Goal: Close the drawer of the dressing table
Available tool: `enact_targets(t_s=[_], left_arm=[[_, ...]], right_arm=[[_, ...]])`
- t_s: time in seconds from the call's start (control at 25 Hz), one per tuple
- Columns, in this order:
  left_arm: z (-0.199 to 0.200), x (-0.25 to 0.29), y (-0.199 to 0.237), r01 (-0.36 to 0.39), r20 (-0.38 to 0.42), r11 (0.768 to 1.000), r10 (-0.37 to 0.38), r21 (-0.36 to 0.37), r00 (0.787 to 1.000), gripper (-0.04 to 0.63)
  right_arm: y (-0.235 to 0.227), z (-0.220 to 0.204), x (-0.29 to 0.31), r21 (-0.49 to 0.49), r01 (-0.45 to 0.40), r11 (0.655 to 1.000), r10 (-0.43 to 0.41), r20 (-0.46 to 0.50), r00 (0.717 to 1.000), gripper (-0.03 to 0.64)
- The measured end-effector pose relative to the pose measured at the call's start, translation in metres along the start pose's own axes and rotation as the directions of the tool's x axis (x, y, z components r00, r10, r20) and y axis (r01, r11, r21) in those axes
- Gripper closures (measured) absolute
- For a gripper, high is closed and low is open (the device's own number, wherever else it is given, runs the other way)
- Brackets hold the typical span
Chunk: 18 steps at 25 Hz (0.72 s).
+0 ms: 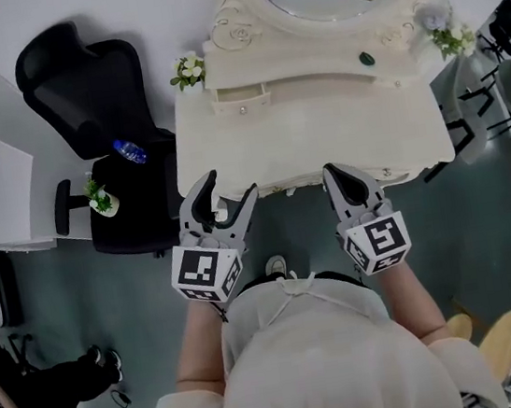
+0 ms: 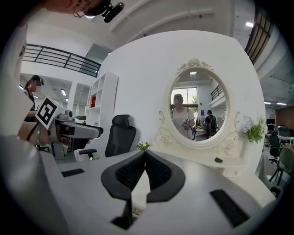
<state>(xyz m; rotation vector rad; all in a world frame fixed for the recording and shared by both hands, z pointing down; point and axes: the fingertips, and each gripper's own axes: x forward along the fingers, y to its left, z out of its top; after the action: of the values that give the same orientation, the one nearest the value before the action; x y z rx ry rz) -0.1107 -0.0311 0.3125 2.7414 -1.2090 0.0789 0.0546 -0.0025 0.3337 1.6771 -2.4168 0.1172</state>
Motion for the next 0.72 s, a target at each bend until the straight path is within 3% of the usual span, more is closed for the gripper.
enact_targets(t_s=[0.16,0.36,0.72], left_arm=[[-0.008,0.026,0.017,0.021,-0.033,1.000,-0.021,-0.005,0.999,0.295],[-0.024,0.061,0.034,0.008,-0.071,1.000,-0.010,-0.028,0.997,0.295],[-0.049,0.133,0.077,-0.094,-0.135,0.994,0.088,-0.046,0.987,0.295]], right_arm=[[-0.006,0.003,0.030,0.039,0.009,0.999,-0.009,0.003,1.000,0.611],[-0.021,-0.003,0.065,0.014,-0.018,1.000,0.018,-0.016,1.000,0.611],[-0.069,-0.016,0.153,0.034,-0.119,0.992,0.120,-0.047,0.992,0.611]])
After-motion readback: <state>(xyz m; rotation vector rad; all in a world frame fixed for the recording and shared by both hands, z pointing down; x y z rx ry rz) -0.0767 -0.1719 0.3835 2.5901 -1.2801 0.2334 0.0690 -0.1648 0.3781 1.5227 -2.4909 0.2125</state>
